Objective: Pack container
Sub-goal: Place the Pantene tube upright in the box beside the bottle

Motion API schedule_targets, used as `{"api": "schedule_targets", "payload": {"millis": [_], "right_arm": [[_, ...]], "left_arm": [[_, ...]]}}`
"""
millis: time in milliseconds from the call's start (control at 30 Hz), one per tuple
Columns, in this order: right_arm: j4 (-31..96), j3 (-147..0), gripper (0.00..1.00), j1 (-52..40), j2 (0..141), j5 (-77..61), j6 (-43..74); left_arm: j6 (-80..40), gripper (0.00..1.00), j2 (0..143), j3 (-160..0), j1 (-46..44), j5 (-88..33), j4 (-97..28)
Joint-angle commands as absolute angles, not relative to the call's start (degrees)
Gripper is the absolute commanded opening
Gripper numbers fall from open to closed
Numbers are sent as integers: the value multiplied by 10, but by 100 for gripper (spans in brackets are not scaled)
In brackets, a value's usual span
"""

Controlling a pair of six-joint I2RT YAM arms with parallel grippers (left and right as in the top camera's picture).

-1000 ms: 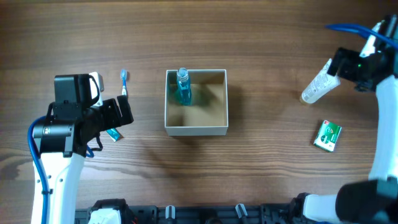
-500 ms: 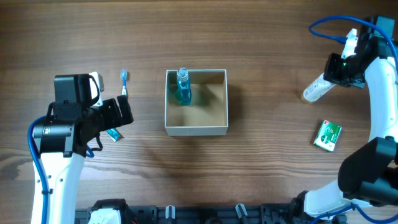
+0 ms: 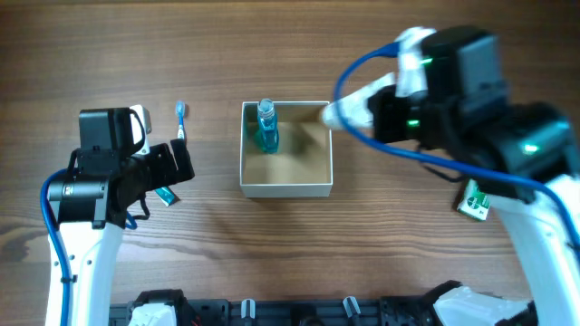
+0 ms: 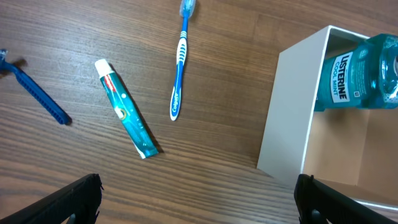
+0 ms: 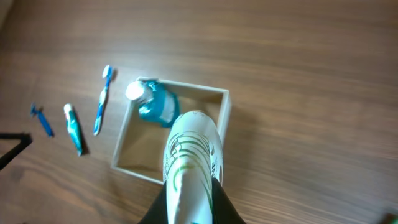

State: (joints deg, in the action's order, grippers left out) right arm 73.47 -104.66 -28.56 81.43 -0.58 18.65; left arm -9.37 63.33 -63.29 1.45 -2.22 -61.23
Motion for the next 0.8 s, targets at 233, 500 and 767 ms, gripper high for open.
{"api": "schedule_targets", "payload": {"millis": [233, 500, 767], "right_arm": [[622, -1058, 4, -354, 1053, 67, 302], [602, -1056, 54, -352, 1115, 90, 299], [611, -1057, 64, -352, 1085, 86, 250]], "left_arm": [[-99, 100, 634, -644, 11, -17, -611], [-99, 100, 634, -644, 11, -17, -611], [-99, 100, 634, -644, 11, -17, -611]]}}
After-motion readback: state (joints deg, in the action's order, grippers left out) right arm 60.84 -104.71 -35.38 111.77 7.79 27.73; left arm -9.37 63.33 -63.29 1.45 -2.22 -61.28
